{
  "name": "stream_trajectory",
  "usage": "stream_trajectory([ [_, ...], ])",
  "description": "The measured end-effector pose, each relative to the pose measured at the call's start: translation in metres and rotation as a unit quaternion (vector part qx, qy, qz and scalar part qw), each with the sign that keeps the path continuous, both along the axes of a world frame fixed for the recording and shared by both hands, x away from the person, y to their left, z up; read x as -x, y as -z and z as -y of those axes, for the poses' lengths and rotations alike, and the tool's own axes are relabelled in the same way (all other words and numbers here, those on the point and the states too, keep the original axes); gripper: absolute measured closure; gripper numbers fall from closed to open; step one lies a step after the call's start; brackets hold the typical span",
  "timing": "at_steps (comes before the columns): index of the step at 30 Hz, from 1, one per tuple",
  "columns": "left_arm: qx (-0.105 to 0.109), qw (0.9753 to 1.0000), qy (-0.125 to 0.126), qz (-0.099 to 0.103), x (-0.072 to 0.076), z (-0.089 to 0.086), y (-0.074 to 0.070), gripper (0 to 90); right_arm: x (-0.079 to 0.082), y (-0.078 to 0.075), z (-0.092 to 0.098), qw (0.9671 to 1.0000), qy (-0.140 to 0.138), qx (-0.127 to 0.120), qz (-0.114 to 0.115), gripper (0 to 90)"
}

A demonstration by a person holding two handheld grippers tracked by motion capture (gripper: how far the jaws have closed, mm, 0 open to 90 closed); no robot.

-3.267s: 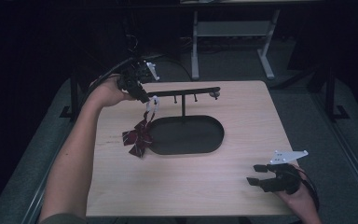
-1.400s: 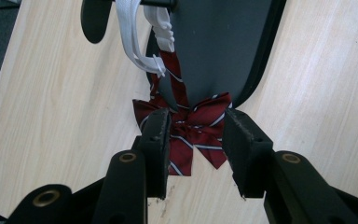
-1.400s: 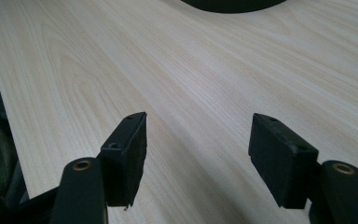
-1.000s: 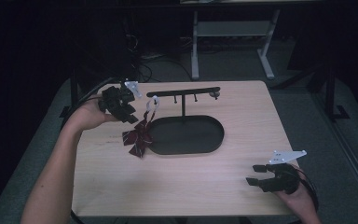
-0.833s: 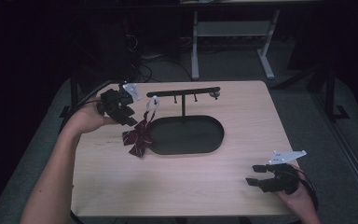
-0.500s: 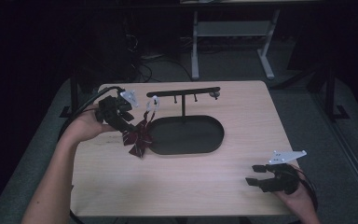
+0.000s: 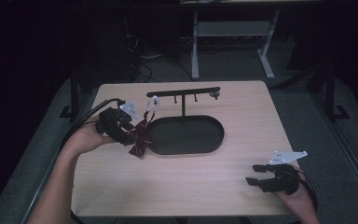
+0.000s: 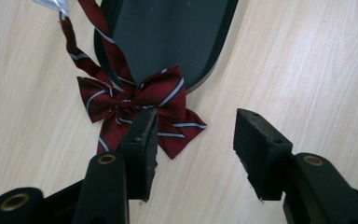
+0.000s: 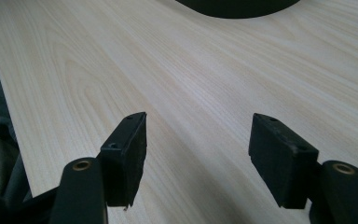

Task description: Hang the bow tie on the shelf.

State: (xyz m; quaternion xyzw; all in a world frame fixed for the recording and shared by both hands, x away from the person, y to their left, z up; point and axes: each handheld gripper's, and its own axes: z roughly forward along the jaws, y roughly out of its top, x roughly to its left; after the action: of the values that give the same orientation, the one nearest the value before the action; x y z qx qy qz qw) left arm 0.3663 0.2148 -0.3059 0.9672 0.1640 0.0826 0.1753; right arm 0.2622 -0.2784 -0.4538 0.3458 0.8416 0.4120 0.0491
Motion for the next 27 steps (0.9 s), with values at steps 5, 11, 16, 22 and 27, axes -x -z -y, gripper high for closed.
stream_trajectory([
  [5,0.001,1.0000,-0.004,0.000,0.004,-0.003,0.006,47.5,0.000,0.000,0.000,1.0000,0.001,0.000,0.000,36.4],
  [11,0.004,1.0000,-0.007,0.000,0.011,-0.008,0.014,46.0,0.001,0.000,0.000,1.0000,0.001,0.000,0.000,36.4],
  [16,0.006,0.9999,-0.008,-0.001,0.016,-0.012,0.021,45.4,0.002,0.000,-0.001,1.0000,0.003,0.001,-0.001,36.4],
  [22,0.011,0.9999,-0.012,-0.005,0.021,-0.014,0.030,44.5,0.001,0.000,0.000,1.0000,0.005,0.002,-0.001,36.4],
  [27,0.005,0.9999,-0.010,-0.005,0.025,-0.014,0.038,43.4,0.002,0.001,-0.001,1.0000,0.006,-0.001,-0.001,36.5],
])
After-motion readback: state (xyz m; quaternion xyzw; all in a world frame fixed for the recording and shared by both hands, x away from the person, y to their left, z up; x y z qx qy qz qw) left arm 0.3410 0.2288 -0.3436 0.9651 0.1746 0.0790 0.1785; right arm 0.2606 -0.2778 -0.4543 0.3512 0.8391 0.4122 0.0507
